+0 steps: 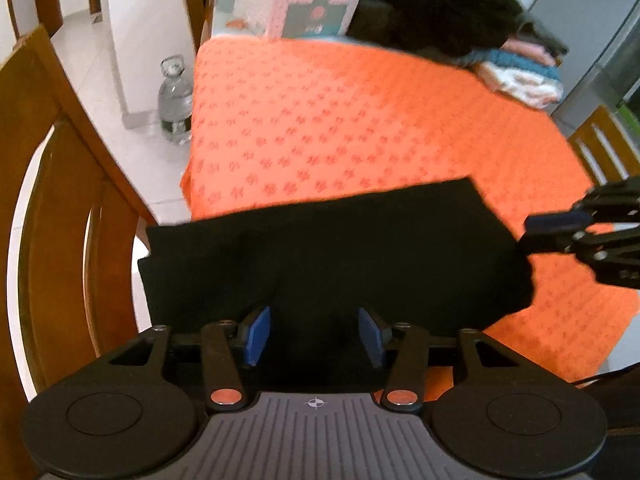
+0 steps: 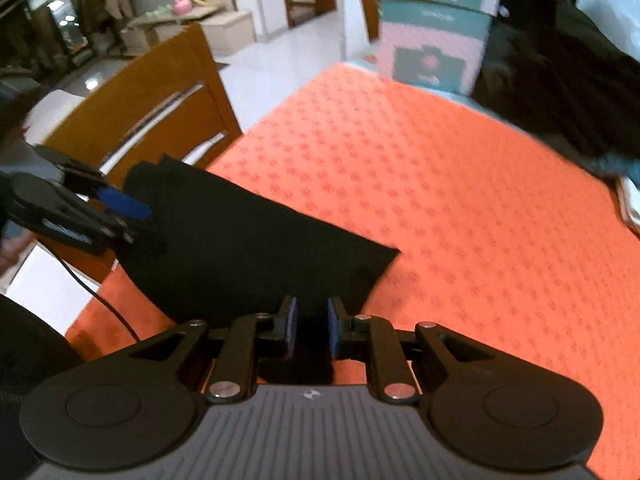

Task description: Fold clothes

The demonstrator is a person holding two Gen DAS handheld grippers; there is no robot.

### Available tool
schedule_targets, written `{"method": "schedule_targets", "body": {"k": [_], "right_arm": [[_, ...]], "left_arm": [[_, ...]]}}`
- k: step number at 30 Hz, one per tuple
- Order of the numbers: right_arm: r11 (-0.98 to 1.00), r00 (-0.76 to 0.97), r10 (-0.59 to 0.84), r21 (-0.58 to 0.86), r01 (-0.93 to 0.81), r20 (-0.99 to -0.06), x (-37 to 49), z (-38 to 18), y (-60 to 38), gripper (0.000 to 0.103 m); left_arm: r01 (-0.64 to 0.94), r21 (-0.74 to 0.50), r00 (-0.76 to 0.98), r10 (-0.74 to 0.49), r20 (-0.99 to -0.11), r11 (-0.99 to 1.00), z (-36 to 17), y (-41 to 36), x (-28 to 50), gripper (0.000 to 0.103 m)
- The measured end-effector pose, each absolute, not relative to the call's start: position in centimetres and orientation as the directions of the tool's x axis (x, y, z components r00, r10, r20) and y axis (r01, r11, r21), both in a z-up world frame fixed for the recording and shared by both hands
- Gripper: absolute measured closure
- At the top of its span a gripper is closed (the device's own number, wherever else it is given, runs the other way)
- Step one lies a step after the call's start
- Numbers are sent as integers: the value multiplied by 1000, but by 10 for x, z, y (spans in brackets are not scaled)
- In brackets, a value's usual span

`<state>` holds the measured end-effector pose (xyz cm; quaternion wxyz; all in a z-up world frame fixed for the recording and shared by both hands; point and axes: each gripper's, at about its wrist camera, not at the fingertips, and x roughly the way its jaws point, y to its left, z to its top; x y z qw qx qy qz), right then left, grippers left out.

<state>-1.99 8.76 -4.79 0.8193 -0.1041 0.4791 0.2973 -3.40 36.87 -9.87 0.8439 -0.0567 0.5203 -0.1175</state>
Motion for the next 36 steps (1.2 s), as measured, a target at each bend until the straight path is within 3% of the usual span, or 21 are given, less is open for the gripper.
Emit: {"method": "schedule_targets", "body": {"k": [8,13,18,21,24,29,36], "right_arm": [[779,355,335,45,-626,-873,-16,-93,106,85],[784,359,342,53,-619,-868,-16,-82,106,81],[828,372,367,118,-548,-852,-16,-73,91,45],[859,363,364,159,-487,-858,-12,-80,80,39],[874,349,388,221,-433,-853,-7,-87,72,37],[886,344,411,282,-367,-844,-1,-93,67,36],[851,398,393,164,-499,-829,-16,-65,87,36]], "left_arm": [[152,-218,426,-262,-866,964,-113,369,-34,51],[102,-243,439,-263,-859,965,-106,376,-36,51],[33,-236,487,-222,-845,971,-89,390,-46,42],[-13,-242,489,-205,-848,970,-88,397,-48,31],[-62,-251,478,-192,-857,966,-92,404,-48,22],[-143,-264,457,-173,-872,954,-99,415,-48,17],[-210,-323,475,-192,-859,923,-91,427,-53,17]]}}
